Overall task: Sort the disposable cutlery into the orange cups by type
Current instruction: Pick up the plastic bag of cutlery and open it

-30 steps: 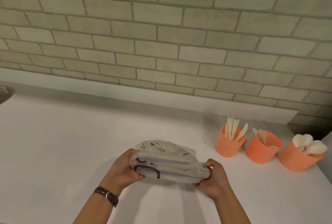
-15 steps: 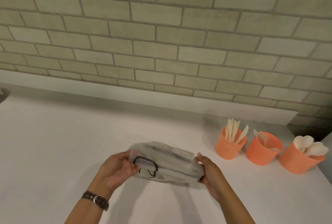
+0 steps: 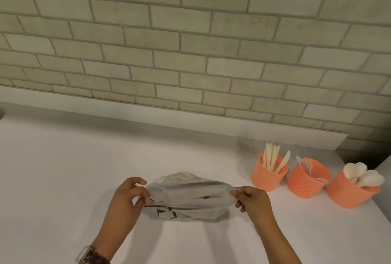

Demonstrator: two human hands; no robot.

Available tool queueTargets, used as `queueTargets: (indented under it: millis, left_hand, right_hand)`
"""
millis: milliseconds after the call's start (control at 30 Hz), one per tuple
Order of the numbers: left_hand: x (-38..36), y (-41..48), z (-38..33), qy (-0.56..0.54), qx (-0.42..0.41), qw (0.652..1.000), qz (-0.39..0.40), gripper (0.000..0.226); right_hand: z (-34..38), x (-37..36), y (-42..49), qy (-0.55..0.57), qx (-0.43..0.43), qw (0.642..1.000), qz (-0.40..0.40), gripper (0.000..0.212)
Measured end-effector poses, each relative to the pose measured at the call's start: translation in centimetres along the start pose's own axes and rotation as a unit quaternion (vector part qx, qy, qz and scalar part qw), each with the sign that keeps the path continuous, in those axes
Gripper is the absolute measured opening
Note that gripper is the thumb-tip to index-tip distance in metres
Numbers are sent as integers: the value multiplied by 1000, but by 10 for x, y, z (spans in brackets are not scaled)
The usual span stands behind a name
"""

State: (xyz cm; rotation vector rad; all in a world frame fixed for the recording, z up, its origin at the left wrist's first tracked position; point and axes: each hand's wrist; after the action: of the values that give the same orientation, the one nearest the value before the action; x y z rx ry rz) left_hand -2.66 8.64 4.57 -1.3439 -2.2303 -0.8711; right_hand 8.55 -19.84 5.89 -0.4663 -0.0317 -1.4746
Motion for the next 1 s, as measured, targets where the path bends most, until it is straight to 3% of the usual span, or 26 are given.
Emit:
queueTargets:
  millis: [100,200,300,367,400,433,500,533,567,633,733,800,867,1000]
  left_hand:
    - [-3,-2,0,85,-23,993,73,66]
    - [-12,0,-2,109,23,983,148,71]
    - [-22,2,-5,115,47,975,185,71]
    - [-27,6,-9,44,110,976,180,60]
    - [-27,8,-13,-61,172,969,166,53]
    - [-26,12,-18,-197,240,938,154,49]
    - [-24,17,-22,-445,351,810,148,56]
    - [-22,18,-22,-512,380,758,137,61]
    - [-20,19,-23,-548,393,725,138,64]
    - [-15,19,-28,-577,377,703,177,64]
    - [-11,18,-39,-584,348,705,202,51]
    - [-12,17,-42,-519,328,767,187,34]
    - [-15,17,-37,-409,306,846,154,35]
    - [-18,14,-18,-337,271,899,73,54]
  right_hand:
    - [-1,0,2,151,-95,981,73,9]
    - [-1,-1,4,289,-199,920,172,9]
    - [-2,-4,3,341,-282,867,227,12]
    - [-5,-9,3,342,-327,846,245,22]
    - [-6,-11,3,342,-347,836,252,28]
    - [-8,-13,2,344,-361,827,258,34]
    - [-11,-17,0,331,-367,825,275,40]
    - [-11,-18,-1,321,-364,827,285,40]
    - [-10,-18,-2,312,-358,831,288,39]
    - [-9,-18,0,310,-334,846,278,36]
    - [-8,-13,3,262,-221,898,276,39]
    - [-5,-9,2,118,-122,955,243,49]
    - [-6,-6,4,-19,-35,981,190,55]
    - [-7,-2,5,-107,75,990,49,25]
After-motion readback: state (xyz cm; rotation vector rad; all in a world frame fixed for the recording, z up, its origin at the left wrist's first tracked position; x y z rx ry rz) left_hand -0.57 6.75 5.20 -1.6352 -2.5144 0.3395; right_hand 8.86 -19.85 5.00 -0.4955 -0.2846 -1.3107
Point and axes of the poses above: each hand's wrist, its own y-axis towards the middle knuckle, its own x-axis out of the back of the hand, z = x × y, and after that the axes turned 5 degrees about -x, right-handed
